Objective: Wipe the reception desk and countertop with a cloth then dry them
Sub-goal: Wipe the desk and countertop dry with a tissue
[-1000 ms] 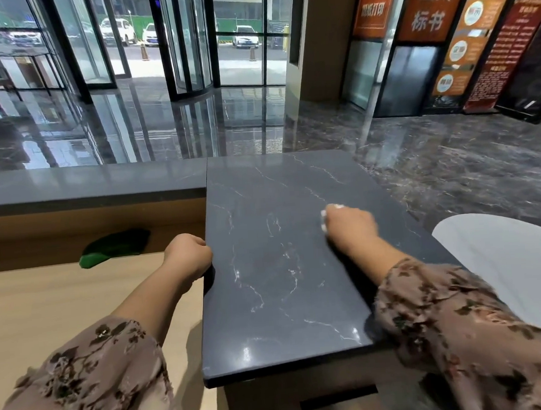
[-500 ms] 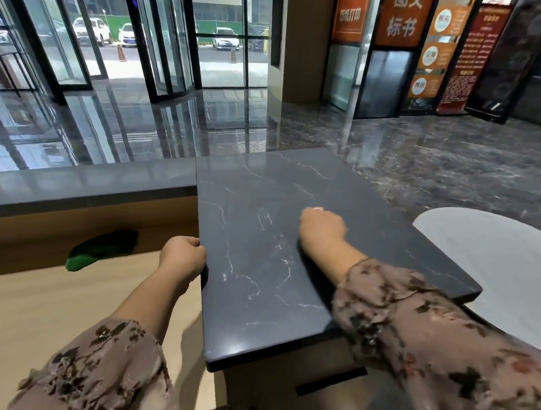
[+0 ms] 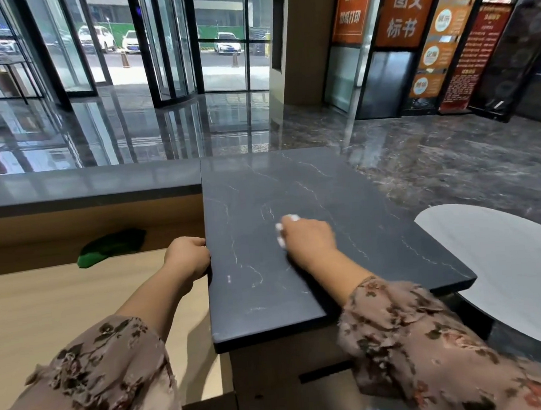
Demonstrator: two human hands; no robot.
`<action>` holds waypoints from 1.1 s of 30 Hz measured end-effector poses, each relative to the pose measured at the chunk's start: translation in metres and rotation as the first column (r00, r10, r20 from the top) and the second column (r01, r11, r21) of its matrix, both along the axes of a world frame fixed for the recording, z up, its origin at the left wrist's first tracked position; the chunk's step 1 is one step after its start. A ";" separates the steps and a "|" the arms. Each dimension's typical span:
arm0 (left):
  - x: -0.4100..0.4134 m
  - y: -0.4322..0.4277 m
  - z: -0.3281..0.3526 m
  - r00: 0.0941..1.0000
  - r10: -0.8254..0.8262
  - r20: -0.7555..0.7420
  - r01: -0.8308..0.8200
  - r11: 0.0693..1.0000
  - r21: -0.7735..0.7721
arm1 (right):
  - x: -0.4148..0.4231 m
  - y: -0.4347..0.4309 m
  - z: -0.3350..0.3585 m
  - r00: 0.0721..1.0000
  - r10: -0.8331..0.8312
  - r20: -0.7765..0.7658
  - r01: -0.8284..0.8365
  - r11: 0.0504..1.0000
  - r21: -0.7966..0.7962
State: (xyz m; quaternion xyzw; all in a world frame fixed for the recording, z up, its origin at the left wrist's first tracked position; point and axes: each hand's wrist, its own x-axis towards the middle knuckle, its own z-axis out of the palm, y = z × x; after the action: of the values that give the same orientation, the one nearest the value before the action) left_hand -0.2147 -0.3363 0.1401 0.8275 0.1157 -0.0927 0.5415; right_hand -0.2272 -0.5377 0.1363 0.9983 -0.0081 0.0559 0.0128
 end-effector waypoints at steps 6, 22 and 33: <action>0.001 -0.002 -0.001 1.000 -0.001 0.007 0.001 0.999 0.040 | -0.035 -0.130 0.010 0.927 -0.373 0.027 0.374 0.925 -0.060; -0.028 0.007 -0.003 1.000 -0.029 -0.009 0.028 0.998 -0.064 | -0.036 0.094 -0.001 0.998 -0.068 0.004 0.067 0.988 0.138; -0.032 0.004 -0.001 0.999 -0.032 0.033 0.029 0.997 0.077 | -0.052 0.003 0.006 0.994 -0.082 0.078 0.078 0.995 0.054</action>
State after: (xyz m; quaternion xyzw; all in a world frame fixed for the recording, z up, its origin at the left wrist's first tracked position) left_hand -0.2462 -0.3320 0.1395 0.8508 0.0972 -0.0821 0.5099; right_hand -0.2794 -0.5343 0.1422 0.9941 -0.0500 0.0952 -0.0107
